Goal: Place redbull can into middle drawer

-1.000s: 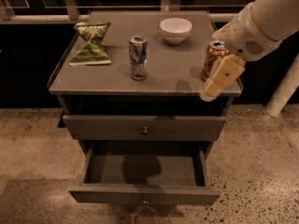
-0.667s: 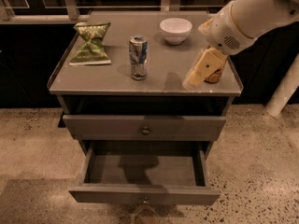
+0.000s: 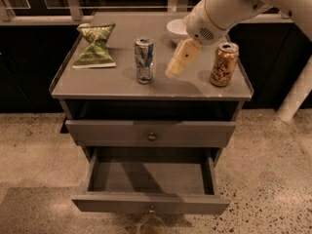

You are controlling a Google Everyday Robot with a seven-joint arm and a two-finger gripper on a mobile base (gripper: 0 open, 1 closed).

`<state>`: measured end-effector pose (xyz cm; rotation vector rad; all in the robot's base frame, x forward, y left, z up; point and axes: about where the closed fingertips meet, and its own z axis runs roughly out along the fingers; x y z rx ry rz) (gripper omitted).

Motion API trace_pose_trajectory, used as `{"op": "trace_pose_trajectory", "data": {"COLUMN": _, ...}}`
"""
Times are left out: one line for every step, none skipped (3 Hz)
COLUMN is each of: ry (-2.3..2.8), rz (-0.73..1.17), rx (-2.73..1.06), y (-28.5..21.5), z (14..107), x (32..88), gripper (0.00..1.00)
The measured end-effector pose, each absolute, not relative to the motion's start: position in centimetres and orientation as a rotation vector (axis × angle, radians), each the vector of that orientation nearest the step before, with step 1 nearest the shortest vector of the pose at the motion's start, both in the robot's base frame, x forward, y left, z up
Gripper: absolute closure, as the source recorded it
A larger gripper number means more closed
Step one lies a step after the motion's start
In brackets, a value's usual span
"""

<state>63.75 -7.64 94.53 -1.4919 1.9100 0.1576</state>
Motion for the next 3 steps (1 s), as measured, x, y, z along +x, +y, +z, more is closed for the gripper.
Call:
{"op": "trace_pose_trajectory", "data": {"ry": 1.967, "rz": 0.165, "rx": -1.416, "y": -8.9, "z": 93.8, "x": 63.1, "gripper": 0.0}}
{"op": "trace_pose_trajectory", "data": {"ry": 1.997, "rz": 0.194, "rx": -1.34, "y": -9.4, "z": 92.6, "x": 63.4, "gripper": 0.0}}
{"op": "trace_pose_trajectory", "data": {"ry": 1.952, "rz": 0.266, "rx": -1.292, "y": -7.1, "z": 91.5, "x": 65.6, "gripper": 0.0}}
